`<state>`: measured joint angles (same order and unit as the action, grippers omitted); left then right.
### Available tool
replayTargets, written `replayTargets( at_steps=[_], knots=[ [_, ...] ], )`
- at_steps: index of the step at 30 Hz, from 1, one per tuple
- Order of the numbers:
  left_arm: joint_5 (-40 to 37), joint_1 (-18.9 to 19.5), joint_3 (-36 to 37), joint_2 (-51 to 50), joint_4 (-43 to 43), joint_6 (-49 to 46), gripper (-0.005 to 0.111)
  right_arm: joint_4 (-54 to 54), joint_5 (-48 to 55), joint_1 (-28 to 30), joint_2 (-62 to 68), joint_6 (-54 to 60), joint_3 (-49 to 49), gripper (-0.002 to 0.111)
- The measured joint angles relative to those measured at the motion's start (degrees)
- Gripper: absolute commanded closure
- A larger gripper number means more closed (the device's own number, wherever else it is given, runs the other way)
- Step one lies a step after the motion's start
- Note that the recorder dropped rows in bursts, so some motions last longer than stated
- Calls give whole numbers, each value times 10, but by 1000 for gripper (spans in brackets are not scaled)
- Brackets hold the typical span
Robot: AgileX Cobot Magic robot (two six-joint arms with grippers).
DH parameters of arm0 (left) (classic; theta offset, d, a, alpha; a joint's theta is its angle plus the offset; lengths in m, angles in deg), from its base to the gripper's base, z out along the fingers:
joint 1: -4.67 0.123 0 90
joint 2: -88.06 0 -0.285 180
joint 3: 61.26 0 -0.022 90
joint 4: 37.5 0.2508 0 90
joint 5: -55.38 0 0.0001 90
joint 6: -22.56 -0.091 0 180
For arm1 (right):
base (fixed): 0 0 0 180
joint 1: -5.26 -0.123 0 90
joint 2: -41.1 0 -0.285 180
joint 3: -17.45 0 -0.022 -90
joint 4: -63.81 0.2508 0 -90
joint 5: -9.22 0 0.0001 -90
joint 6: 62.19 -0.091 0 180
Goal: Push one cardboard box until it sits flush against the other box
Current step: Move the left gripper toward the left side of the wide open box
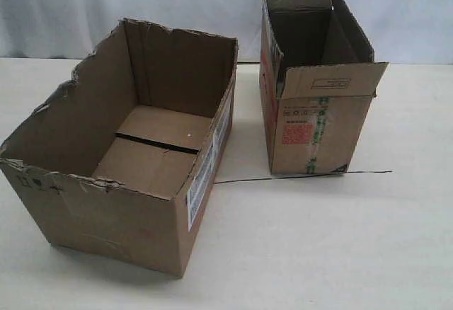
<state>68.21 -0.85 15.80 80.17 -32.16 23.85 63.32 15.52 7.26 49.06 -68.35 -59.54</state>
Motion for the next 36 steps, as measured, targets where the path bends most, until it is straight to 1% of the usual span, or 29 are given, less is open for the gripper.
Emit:
replayTargets(
  at_steps=[3, 7, 9, 12, 14, 19, 21, 24, 27, 30, 32, 34, 36],
  knots=[
    [28, 0, 0, 0, 0, 14, 107, 0, 0, 0, 0, 0, 0, 103],
    [91, 0, 0, 0, 0, 19, 107, 0, 0, 0, 0, 0, 0, 103],
    [116, 0, 0, 0, 0, 45, 107, 0, 0, 0, 0, 0, 0, 103],
    [106, 0, 0, 0, 1, 146, 107, 0, 0, 0, 0, 0, 0, 103],
    [87, 0, 0, 0, 1, 189, 107, 0, 0, 0, 0, 0, 0, 103],
    [73, 0, 0, 0, 1, 218, 107, 0, 0, 0, 0, 0, 0, 103],
    [57, 0, 0, 0, 7, 225, 107, 0, 0, 0, 0, 0, 0, 103],
    [20, 0, 0, 0, 42, 235, 107, 0, 0, 0, 0, 0, 0, 103],
    [10, 0, 0, -11, 71, 244, 107, 0, 0, 0, 0, 0, 0, 103],
    [7, 0, 0, -60, 97, 247, 107, 0, 0, 0, 0, 0, 0, 103],
    [2, 0, 0, -115, 128, 265, 107, 0, 0, 0, 0, 0, 0, 103],
    [2, 0, 0, -174, 187, 311, 107, 0, 0, 0, 0, 0, 0, 103],
    [11, 0, -3, -246, 292, 395, 107, 0, 0, 0, 0, 0, 0, 103]
  ],
)
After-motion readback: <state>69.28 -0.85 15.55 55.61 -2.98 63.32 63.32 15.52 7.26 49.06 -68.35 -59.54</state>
